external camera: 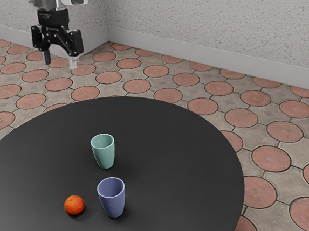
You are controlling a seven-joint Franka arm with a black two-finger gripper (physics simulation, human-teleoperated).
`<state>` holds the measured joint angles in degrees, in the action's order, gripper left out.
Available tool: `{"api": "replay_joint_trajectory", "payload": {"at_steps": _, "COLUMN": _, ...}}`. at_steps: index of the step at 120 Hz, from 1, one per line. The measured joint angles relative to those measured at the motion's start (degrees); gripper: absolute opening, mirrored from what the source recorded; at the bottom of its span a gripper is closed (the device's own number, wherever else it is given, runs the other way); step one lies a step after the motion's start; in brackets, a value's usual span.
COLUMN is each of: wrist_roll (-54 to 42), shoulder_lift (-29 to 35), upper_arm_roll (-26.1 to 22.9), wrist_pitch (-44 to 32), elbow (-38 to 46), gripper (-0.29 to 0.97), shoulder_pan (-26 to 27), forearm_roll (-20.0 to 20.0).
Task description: Place the left cup onto the right cup
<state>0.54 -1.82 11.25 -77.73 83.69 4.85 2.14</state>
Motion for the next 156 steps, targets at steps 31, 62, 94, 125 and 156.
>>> {"api": "replay_joint_trajectory", "payload": {"at_steps": 31, "wrist_roll": 0.02, "shoulder_lift": -0.64, "upper_arm_roll": -0.63, "wrist_pitch": -6.16, "elbow": -0.23, "gripper": 0.66, "shoulder_pan": -0.85, "forearm_roll": 0.22}}
{"api": "replay_joint_trajectory", "payload": {"at_steps": 62, "wrist_roll": 0.02, "shoulder_lift": -6.71, "upper_arm_roll": -1.81, "wrist_pitch": -10.29, "elbow": -0.71, "gripper": 0.66, "shoulder_pan": 0.89, "forearm_roll": 0.38}}
{"api": "replay_joint_trajectory", "payload": {"at_steps": 94, "wrist_roll": 0.05, "shoulder_lift": -12.96, "upper_arm_roll": -2.4, "wrist_pitch": -16.55, "elbow": -0.1, "gripper": 0.66, "shoulder_pan": 2.26, "forearm_roll": 0.42}}
{"api": "replay_joint_trajectory", "payload": {"at_steps": 125, "wrist_roll": 0.23, "shoulder_lift": -17.21, "upper_arm_roll": -2.78, "wrist_pitch": -20.89, "elbow": 0.39, "gripper": 0.66, "shoulder_pan": 2.45, "forearm_roll": 1.28}}
{"api": "replay_joint_trajectory", "payload": {"at_steps": 156, "wrist_roll": 0.91, "shoulder_lift": -19.62, "upper_arm_roll": -2.81, "wrist_pitch": -25.55, "elbow": 3.27, "gripper": 0.66, "shoulder_pan": 2.52, "forearm_roll": 3.07}}
